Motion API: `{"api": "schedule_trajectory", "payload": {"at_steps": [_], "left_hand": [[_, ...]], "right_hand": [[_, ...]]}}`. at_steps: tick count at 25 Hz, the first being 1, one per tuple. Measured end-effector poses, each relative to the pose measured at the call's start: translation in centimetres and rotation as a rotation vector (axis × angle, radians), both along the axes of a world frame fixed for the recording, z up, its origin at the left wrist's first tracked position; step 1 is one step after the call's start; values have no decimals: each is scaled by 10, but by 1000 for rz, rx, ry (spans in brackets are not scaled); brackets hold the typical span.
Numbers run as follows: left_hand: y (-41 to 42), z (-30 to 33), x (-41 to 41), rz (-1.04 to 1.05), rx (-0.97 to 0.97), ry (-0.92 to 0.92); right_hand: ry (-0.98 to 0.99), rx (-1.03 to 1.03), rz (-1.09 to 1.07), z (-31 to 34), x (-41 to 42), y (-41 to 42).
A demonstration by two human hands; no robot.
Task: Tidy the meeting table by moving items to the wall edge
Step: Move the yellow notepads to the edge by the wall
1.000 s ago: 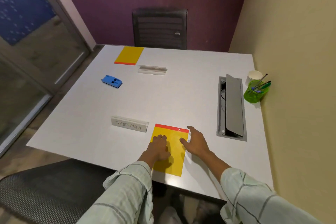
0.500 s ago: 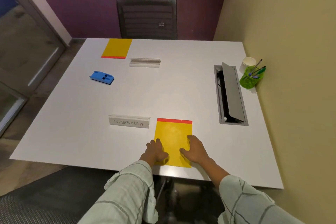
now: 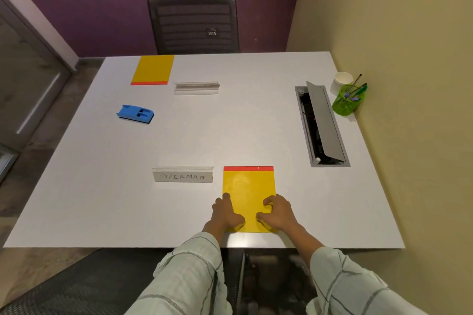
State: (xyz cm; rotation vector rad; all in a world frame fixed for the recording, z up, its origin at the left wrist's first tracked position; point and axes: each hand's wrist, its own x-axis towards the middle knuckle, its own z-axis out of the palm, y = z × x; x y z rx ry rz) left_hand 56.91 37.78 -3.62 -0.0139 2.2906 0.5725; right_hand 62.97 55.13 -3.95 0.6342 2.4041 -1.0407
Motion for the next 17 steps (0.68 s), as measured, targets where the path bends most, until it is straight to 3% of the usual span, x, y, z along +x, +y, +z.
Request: {"api": "schedule_trajectory", "payload": {"at_steps": [8,17], "left_hand": [[-23,1,-13,472,298,-145],[-15,3,-17,466,227,-124]], "right_hand": [[78,-236,-299,-3,-1,20],[56,-399,-359,-5,4,21]]}}
